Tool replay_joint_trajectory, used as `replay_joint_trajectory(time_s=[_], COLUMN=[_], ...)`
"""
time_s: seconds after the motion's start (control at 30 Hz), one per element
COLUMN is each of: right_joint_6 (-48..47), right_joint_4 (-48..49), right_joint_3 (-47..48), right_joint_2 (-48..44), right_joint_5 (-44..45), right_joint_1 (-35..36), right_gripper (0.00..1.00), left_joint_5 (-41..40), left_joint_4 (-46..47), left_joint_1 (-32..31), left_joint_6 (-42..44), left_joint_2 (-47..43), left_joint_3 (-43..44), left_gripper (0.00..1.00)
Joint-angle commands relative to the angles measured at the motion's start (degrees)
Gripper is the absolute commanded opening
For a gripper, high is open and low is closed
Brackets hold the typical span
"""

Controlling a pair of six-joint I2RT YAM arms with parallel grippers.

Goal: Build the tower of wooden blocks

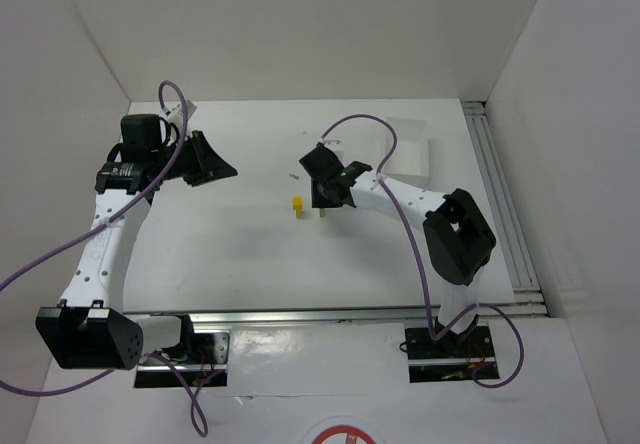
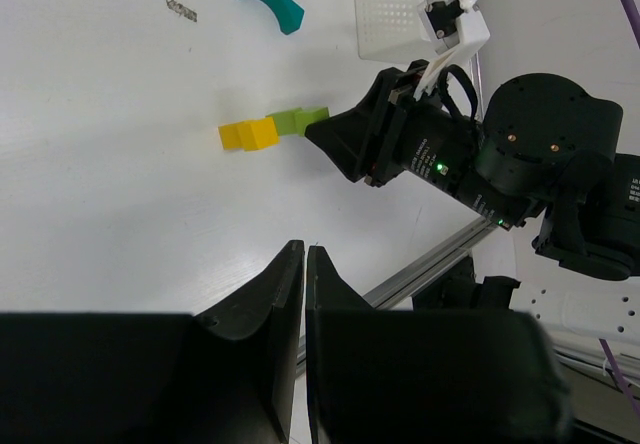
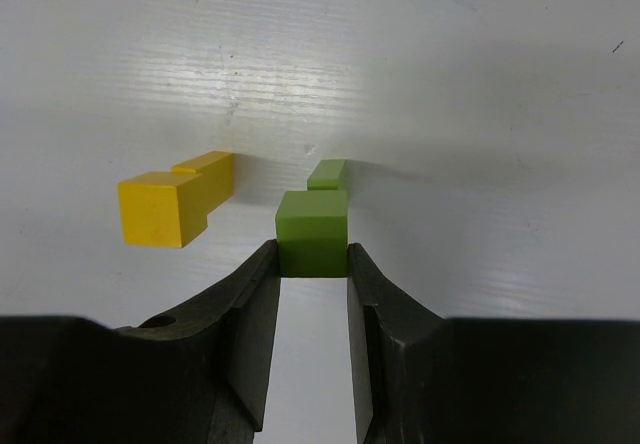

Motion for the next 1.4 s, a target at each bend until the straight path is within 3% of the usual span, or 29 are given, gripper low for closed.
replay_joint_trajectory(time_s=[0.0, 1.37], right_joint_6=[0.4, 0.9], right_joint_4=[-1.2, -1.2], right_joint_3=[2.8, 3.3], right_joint_2=[0.4, 2.0], right_joint_5=[1.6, 1.6], right_joint_1=[0.5, 0.5], right_gripper=[0.36, 0.37], left_joint_5=[0.3, 0.3], left_joint_4=[0.3, 0.3], left_joint_1=[0.3, 0.3], left_joint_6=[1.3, 1.3], left_joint_2=[-1.6, -1.6], left_joint_3=[-0.2, 0.4], left_gripper=[0.18, 0.18])
